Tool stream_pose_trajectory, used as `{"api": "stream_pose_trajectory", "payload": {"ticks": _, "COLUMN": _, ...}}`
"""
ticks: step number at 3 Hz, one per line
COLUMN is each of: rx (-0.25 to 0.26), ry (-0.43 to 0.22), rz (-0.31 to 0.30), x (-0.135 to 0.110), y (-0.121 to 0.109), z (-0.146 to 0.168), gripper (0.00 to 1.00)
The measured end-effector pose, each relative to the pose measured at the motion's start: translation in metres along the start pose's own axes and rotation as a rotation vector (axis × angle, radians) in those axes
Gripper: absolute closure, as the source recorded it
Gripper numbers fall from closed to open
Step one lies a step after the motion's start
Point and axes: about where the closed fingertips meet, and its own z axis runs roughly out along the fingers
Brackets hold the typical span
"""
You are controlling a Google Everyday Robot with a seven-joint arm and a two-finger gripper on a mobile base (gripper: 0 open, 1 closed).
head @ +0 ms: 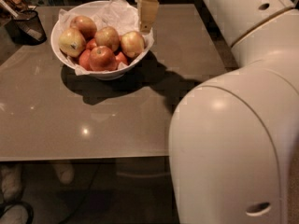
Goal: Pick apple from white bowl
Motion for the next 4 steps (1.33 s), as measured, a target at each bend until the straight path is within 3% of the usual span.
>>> {"api": "stream_pose_trajectory", "payload": {"ticks": 4, "rx": -0.074, "ry": -0.038, "rz": -0.013, "x": -0.012, "y": -0.006, "z": 0.036, "gripper": 0.25}}
